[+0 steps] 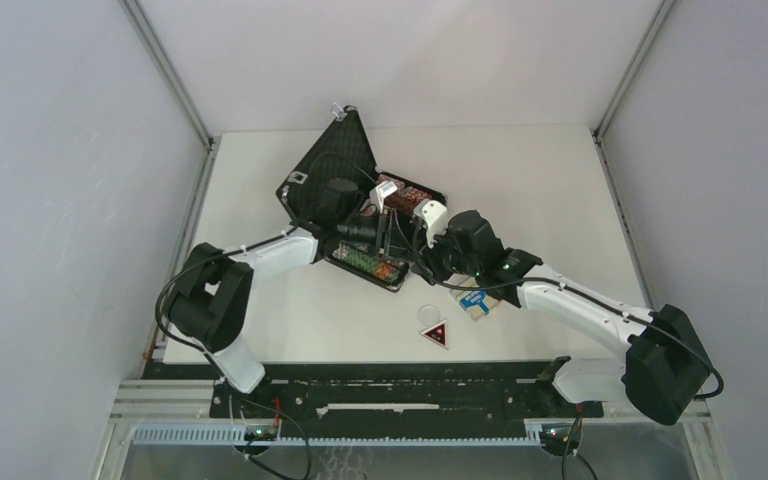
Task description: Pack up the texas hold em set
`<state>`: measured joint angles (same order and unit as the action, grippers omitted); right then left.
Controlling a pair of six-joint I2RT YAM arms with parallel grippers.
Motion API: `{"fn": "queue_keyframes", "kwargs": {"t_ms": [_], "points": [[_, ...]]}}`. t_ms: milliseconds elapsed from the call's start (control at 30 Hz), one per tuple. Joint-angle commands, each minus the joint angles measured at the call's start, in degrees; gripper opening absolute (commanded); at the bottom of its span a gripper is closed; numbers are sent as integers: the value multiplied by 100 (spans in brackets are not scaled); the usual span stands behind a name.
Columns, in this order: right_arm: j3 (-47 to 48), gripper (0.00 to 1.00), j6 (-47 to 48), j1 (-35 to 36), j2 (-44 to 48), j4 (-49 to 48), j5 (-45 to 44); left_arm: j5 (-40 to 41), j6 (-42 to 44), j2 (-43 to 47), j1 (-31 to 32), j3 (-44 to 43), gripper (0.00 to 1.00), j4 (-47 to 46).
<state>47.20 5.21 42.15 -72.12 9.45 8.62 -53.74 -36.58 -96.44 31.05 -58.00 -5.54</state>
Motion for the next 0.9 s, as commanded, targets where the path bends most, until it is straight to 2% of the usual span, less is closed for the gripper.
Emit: {"fn": "queue_keyframes", "kwargs": {"t_ms": [0,33,67,100,133,233,400,467,600,867], "points": [[301,0,42,39,57,-470,-138,-496,10,62,150,-265,3,-306],[304,0,34,39,57,-473,-164,-483,22,64,152,-271,1,-299],[306,6,30,39,55,-472,-198,-455,35,69,148,-273,0,-293],[307,16,32,39,53,-471,-221,-427,51,73,147,-280,0,-289],[301,31,32,39,52,-466,-247,-404,49,73,143,-290,0,-290],[304,58,6,39,40,-462,-325,-327,42,77,139,-340,0,-280],[298,87,-12,30,80,-448,-457,-237,25,20,106,-484,0,-237],[284,91,-29,9,92,-467,-475,-217,11,-32,98,-539,0,-237],[233,92,-112,-63,112,-506,-495,-57,-23,-133,49,-702,0,-195],[-162,92,-494,-271,827,-772,-171,736,447,-515,-287,-1339,0,755]]}}
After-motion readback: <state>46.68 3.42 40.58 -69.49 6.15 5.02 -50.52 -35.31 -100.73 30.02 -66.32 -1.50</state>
